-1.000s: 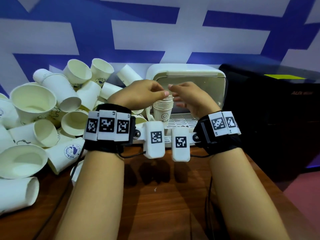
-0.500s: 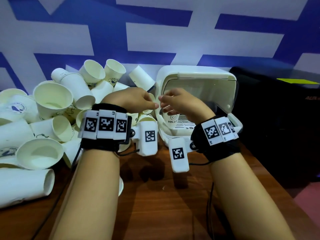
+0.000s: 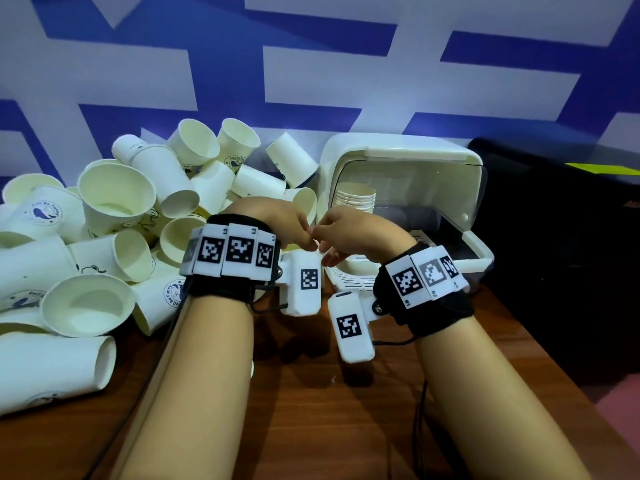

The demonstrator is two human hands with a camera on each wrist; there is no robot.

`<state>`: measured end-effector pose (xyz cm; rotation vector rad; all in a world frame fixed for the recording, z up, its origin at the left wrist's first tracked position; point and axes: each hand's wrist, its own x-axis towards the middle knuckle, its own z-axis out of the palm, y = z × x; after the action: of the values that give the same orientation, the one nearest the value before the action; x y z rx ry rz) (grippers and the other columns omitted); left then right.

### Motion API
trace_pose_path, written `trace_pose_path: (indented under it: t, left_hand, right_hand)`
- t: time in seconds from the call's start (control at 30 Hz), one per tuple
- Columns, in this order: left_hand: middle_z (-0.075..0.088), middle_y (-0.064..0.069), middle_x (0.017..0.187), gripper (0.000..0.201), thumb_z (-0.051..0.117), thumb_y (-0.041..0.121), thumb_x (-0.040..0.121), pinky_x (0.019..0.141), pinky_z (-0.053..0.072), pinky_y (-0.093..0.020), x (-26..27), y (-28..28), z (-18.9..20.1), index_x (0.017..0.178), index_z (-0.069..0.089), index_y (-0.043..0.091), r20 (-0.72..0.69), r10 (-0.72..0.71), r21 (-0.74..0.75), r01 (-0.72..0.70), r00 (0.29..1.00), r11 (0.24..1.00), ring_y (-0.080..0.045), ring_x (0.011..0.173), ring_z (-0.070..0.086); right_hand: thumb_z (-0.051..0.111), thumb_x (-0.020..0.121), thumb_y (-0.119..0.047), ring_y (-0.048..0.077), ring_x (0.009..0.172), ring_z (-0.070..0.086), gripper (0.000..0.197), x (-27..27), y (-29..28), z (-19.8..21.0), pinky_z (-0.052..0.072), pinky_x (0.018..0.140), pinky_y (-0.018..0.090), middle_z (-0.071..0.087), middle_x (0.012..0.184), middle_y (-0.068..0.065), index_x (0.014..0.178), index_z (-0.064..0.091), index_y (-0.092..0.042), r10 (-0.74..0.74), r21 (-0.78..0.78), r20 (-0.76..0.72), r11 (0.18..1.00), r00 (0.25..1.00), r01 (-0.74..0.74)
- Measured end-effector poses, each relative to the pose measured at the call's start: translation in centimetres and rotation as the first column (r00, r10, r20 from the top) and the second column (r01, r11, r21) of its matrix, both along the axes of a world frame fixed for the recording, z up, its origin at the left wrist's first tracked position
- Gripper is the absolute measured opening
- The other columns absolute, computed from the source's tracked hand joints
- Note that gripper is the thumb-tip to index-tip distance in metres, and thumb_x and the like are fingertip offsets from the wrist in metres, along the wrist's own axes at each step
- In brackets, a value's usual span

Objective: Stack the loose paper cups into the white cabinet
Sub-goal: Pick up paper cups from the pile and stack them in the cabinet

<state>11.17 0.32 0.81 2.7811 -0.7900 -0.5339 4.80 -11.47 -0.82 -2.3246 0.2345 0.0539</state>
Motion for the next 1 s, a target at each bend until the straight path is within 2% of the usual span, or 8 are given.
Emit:
trace_pose_path:
  t: [0.1,0.2,0.27,0.43,0.63,0.73,0.87,1.0]
  left_hand:
    - [0.064,-0.005,0.110,0.043,0.062,0.041,0.089,0.097,0.049,-0.037,0.0,-0.2,-0.2,0.124,0.057,0.017,0.023,0.017,0.038,-0.018,1.000,0.999,-0.020,0.105,0.061]
    - [0.061,0.000,0.092,0.044,0.065,0.042,0.087,0.084,0.049,-0.032,0.0,-0.5,-0.4,0.125,0.056,0.020,0.043,0.025,0.092,-0.029,0.999,0.995,-0.016,0.082,0.058]
    - [0.060,0.002,0.089,0.045,0.066,0.040,0.087,0.081,0.049,-0.032,0.1,-0.7,-0.6,0.126,0.056,0.020,0.035,0.014,0.110,-0.018,0.999,0.994,-0.016,0.082,0.058]
    - [0.065,0.000,0.105,0.048,0.068,0.036,0.084,0.094,0.051,-0.038,0.3,-1.1,-1.0,0.128,0.056,0.020,0.030,-0.018,0.134,0.014,0.999,0.991,-0.020,0.103,0.061]
    - [0.064,-0.003,0.115,0.048,0.068,0.034,0.085,0.087,0.051,-0.032,0.2,-1.0,-0.9,0.129,0.055,0.020,0.079,-0.029,0.182,0.014,0.996,0.983,-0.015,0.082,0.060]
    - [0.065,-0.004,0.114,0.046,0.068,0.031,0.086,0.087,0.052,-0.032,0.1,-1.1,-0.8,0.129,0.057,0.020,0.071,-0.034,0.201,0.019,0.997,0.979,-0.017,0.084,0.062]
    - [0.063,-0.005,0.119,0.047,0.067,0.030,0.086,0.087,0.051,-0.031,0.1,-1.0,-0.8,0.130,0.056,0.018,0.088,-0.027,0.213,0.008,0.996,0.977,-0.020,0.098,0.064]
    - [0.061,-0.003,0.121,0.049,0.068,0.030,0.084,0.089,0.052,-0.033,0.4,-1.0,-1.1,0.130,0.055,0.022,0.100,-0.029,0.233,0.005,0.995,0.973,-0.019,0.096,0.063]
  right_hand:
    - [0.051,0.099,-0.027,0.020,0.072,0.071,0.028,0.1,0.2,-0.1,0.058,0.085,0.037,0.064,0.092,0.006,0.113,0.056,-0.003,-0.007,-0.008,-0.009,1.000,1.000,0.007]
    - [0.052,0.099,-0.028,0.016,0.065,0.068,0.028,0.1,0.3,-0.1,0.057,0.073,0.029,0.062,0.091,0.005,0.112,0.055,-0.003,-0.016,-0.021,-0.027,1.000,1.000,0.015]
    - [0.050,0.100,-0.027,0.017,0.068,0.069,0.027,0.1,0.3,-0.1,0.056,0.072,0.028,0.061,0.093,0.005,0.111,0.055,-0.003,-0.013,-0.065,-0.035,0.998,0.999,0.011]
    - [0.053,0.098,-0.019,0.027,0.085,0.073,0.026,0.5,0.3,-0.4,0.057,0.087,0.042,0.066,0.101,0.013,0.111,0.058,0.003,0.004,-0.128,-0.040,0.992,0.999,-0.009]
    - [0.063,0.093,-0.012,0.018,0.061,0.068,0.025,0.6,0.2,-0.7,0.061,0.073,0.035,0.067,0.075,0.010,0.114,0.054,-0.002,-0.001,-0.141,-0.061,0.990,0.998,-0.007]
    - [0.067,0.090,-0.011,0.023,0.070,0.070,0.030,0.6,0.3,-0.8,0.059,0.081,0.043,0.066,0.076,0.010,0.115,0.054,-0.002,0.002,-0.104,-0.064,0.994,0.998,-0.009]
    - [0.070,0.088,-0.013,0.025,0.078,0.073,0.033,0.6,0.4,-0.8,0.059,0.082,0.044,0.067,0.081,0.009,0.115,0.054,-0.002,0.010,-0.117,-0.055,0.993,0.998,-0.017]
    - [0.068,0.088,-0.009,0.010,0.049,0.065,0.031,0.7,0.6,-1.1,0.060,0.067,0.030,0.065,0.070,0.005,0.116,0.057,-0.001,0.028,-0.204,-0.073,0.978,0.997,-0.042]
